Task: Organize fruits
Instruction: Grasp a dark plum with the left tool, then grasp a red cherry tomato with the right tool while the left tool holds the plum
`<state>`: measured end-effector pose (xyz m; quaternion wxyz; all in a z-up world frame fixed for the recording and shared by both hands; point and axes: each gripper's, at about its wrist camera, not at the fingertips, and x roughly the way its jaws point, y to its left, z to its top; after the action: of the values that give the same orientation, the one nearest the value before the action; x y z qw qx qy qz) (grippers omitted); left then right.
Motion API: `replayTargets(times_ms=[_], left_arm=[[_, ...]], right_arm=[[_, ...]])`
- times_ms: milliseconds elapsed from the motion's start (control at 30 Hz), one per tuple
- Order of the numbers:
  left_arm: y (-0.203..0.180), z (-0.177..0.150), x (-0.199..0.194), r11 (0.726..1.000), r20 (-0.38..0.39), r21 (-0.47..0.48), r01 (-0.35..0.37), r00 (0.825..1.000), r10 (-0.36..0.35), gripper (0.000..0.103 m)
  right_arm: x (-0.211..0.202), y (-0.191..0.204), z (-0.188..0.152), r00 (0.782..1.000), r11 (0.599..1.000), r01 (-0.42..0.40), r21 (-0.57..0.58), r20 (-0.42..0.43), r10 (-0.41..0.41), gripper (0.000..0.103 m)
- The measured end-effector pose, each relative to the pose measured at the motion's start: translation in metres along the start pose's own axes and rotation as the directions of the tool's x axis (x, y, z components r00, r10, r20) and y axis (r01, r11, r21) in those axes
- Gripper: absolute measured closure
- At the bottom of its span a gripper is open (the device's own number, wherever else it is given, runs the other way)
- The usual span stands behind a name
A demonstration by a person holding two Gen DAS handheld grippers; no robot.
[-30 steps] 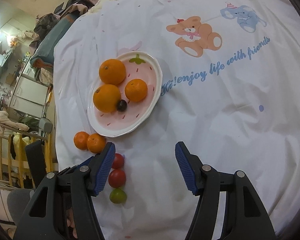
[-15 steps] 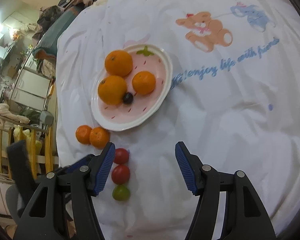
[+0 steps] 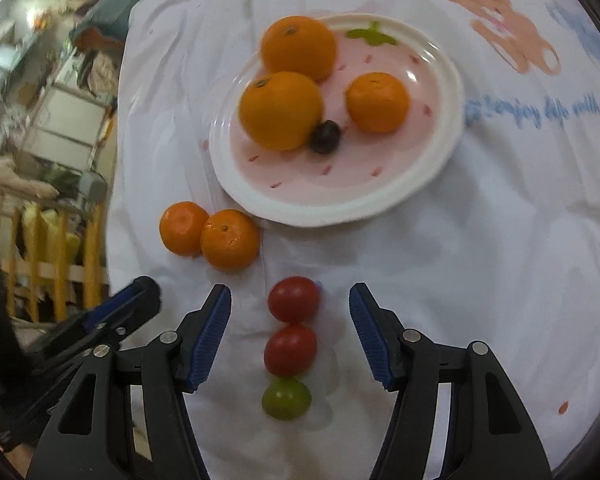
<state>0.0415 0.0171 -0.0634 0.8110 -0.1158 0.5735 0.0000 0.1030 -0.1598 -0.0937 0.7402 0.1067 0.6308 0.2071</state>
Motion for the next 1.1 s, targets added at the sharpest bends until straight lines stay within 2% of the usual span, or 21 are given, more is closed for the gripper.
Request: replayTargets(times_ms=[200, 300, 400, 800, 1100], left_arm=[[0.004, -0.002, -0.001, 1.0, -0.002, -0.005, 0.007, 1.0, -0.007, 0.084], [0.003, -0.002, -0.002, 1.0, -0.001, 0.001, 0.012, 1.0, -0.012, 0.084], [0.0, -0.001, -0.001, 1.0, 0.004, 0.01, 0.012, 1.0, -0.013, 0.084], [-0.002, -0.003, 0.003, 1.0, 0.006, 0.007, -0.027, 1.0, 0.027, 0.084], [-0.014, 0.0, -0.005, 0.997, 0.042, 0.062, -0.045, 0.998, 0.042, 0.084]], right_arm=[[0.021, 0.011, 0.0, 0.997, 0.996, 0.057, -0.075, -0.049, -0.06, 0.053], [0.025, 0.012, -0.001, 0.996, 0.993, 0.058, -0.103, -0.056, -0.064, 0.069], [0.021, 0.014, 0.0, 0.997, 0.99, 0.066, -0.121, -0.04, -0.072, 0.069], [0.001, 0.006, -0.001, 1.0, 0.996, 0.007, -0.089, 0.004, -0.007, 0.069], [-0.033, -0.002, 0.002, 0.994, 0.997, -0.063, -0.038, 0.091, 0.067, 0.069]])
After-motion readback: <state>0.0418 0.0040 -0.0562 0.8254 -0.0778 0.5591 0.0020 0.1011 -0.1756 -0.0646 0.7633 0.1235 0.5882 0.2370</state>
